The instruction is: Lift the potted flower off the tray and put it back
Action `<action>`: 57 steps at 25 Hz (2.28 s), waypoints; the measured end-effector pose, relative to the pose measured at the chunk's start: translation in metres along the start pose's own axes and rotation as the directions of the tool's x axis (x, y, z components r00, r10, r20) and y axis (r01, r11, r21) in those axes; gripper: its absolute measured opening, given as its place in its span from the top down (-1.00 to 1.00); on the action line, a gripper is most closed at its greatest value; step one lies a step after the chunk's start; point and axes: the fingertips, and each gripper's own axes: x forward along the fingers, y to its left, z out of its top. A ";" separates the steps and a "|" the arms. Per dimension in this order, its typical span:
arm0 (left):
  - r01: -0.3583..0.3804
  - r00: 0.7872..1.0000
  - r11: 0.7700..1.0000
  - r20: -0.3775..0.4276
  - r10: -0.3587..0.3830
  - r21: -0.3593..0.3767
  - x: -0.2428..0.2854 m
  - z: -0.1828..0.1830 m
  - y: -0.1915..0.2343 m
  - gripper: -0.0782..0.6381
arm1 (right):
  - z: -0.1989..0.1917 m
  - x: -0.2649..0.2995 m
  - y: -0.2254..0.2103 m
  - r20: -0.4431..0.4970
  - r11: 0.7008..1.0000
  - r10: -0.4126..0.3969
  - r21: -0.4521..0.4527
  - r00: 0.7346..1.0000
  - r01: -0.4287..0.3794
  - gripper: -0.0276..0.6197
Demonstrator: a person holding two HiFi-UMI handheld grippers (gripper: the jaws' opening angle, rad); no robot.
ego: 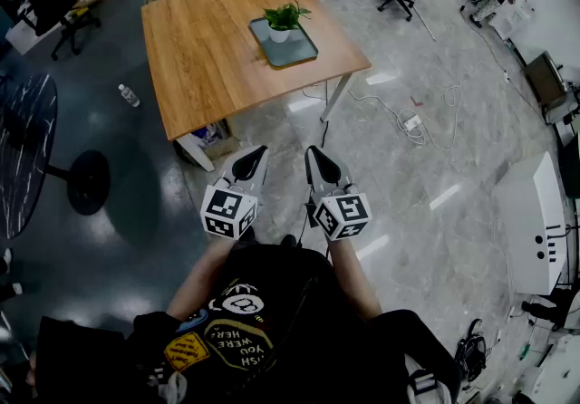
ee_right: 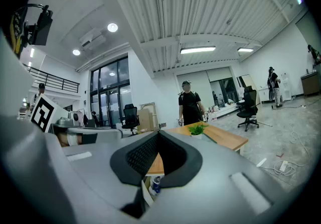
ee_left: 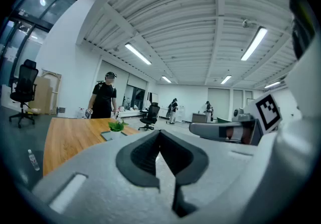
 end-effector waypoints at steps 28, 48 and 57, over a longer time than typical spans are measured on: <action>0.103 0.994 0.994 -0.019 -0.104 -0.024 -0.014 -0.001 0.064 0.78 | -0.009 0.059 0.038 -0.017 0.999 -0.037 0.008 0.999 0.037 0.91; 0.017 1.000 0.999 -0.008 -0.016 0.043 0.190 0.037 0.148 0.78 | 0.016 0.218 -0.116 -0.022 0.999 0.024 0.030 0.999 -0.023 0.91; 0.019 0.999 1.000 -0.044 -0.018 0.020 0.276 0.020 0.218 0.79 | 0.002 0.313 -0.161 -0.083 0.998 0.057 0.042 0.995 -0.054 0.91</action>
